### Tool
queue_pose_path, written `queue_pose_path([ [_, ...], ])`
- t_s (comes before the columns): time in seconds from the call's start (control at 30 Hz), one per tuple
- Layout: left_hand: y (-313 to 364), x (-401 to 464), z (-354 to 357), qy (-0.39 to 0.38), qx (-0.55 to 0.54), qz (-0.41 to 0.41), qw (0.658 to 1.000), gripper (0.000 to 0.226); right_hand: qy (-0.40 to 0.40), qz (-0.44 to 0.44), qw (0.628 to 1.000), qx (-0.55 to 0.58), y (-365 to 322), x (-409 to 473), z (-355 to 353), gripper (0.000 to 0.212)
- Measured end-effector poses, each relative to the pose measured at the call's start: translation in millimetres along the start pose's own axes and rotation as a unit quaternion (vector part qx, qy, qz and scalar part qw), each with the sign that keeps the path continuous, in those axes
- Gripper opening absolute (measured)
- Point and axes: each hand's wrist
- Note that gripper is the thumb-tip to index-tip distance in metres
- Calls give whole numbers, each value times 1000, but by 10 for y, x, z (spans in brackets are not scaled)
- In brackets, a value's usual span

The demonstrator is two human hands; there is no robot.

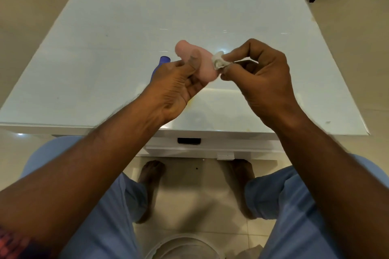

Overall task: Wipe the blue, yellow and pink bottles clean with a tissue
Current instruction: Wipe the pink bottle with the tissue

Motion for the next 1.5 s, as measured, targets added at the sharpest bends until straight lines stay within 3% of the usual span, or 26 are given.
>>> queue_pose_path([
  [0.17, -38, 0, -1, 13, -115, 7, 993, 43, 2, -36, 999, -37, 13, -73, 107, 8],
  [0.27, -75, -37, 48, 21, -131, -7, 991, 34, 20, -52, 997, -45, 41, -113, 190, 10],
  [0.43, -104, -17, 33, 25, -133, -14, 991, 43, 22, -54, 995, -75, 40, -121, 218, 8],
  [0.5, -85, 11, 23, 18, -78, 5, 997, 45, 56, -54, 993, -87, 15, -82, 183, 6],
  [0.6, -68, 24, -3, -13, 109, 55, 992, 56, 101, -41, 991, -75, -1, 32, 58, 11],
  [0.67, -125, 8, -28, -41, 280, 96, 954, 57, 85, -49, 993, -71, -2, 63, 11, 13],
  [0.73, -206, -4, -43, -56, 433, 133, 889, 54, 69, -78, 992, -72, -9, 39, 28, 14],
  [0.8, -247, -10, -33, -53, 501, 150, 851, 51, 58, -103, 990, -79, -20, 11, 58, 13],
  [0.93, -252, 11, -58, -22, 556, 205, 805, 45, 46, -79, 989, -112, -32, 41, 12, 10],
  [1.03, -195, 39, -91, 5, 532, 236, 813, 36, 7, -63, 989, -135, -14, 17, -14, 6],
  [1.13, -98, 45, -94, -6, 549, 281, 788, 31, -12, -40, 989, -142, 20, -32, 37, 7],
  [1.3, -81, 38, -110, -9, 553, 275, 786, 39, 115, -28, 991, -67, -8, 114, -88, 10],
  [1.4, -139, 3, -90, -32, 574, 279, 769, 39, 59, -37, 996, -62, -16, 59, -49, 13],
  [1.5, -184, -9, -102, -25, 566, 260, 782, 38, 34, -34, 996, -77, -12, 28, 9, 13],
])
Point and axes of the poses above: each hand's wrist, its own x-axis towards the middle knuckle, its own z-axis out of the palm, y = z × x, and after that the axes turned 6 degrees about x, right-handed
